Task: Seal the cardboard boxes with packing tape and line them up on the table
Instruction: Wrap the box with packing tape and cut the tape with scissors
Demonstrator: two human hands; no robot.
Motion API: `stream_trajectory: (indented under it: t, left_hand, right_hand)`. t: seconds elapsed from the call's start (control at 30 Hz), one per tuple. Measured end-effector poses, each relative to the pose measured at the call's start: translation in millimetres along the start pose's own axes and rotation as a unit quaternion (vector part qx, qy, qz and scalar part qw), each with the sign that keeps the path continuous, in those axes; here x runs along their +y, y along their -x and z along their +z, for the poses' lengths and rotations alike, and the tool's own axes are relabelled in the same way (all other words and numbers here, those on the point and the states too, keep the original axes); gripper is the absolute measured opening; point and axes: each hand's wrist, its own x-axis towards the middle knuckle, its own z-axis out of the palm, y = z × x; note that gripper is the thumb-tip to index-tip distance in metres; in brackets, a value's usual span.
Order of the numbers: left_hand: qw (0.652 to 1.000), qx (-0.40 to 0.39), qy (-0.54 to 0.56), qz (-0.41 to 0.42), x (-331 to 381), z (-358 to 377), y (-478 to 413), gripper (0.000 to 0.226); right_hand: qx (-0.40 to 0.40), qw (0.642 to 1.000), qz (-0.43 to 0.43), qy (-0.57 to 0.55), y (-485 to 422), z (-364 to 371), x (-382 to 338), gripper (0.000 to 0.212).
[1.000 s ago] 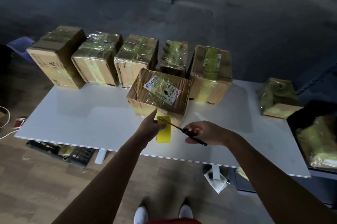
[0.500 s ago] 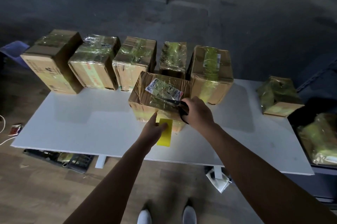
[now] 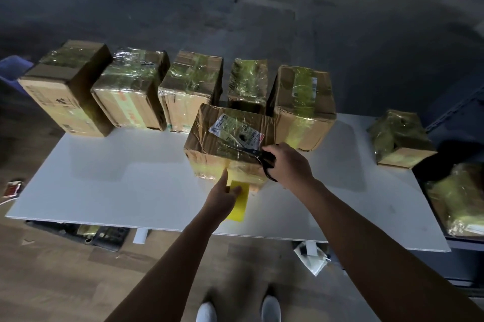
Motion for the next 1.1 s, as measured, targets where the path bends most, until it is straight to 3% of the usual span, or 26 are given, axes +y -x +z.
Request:
stream_trajectory:
  t: [0.2,0.4,0.53,0.93,1.1]
  left_hand:
    - [1.0,-0.011,0.023,0.004,-0.4,-0.2,2.0,0.072]
    - [0.999,-0.013,0.03,-0.001,0.6,0.1,0.9,0.078]
    - [0.999,-0.017,0.028,-0.002,-0.3,-3.1,-1.6,0.08]
    - [1.0,-0.015,0.007,-0.009,-2.2,-5.1,-3.8,0.08]
    - [1.0,-0.021,0.004,-0.017,-1.0,-6.7,-4.9,0.082]
  right_hand:
    - [-0.05,0.998,-0.009,-0.033,0.6,-13.0,0.4,0.063]
    - [-0.184,0.968,-0.023,-0.169,28.7,-38.8,9.5,0.039]
    - [-0.264,0.957,-0.016,-0.117,45.8,-48.1,22.5,0.038]
    - [-0.301,0.952,0.019,-0.056,41.9,-55.7,36.4,0.019]
    - [-0.319,0.947,0.008,-0.037,27.4,-51.7,18.1,0.031]
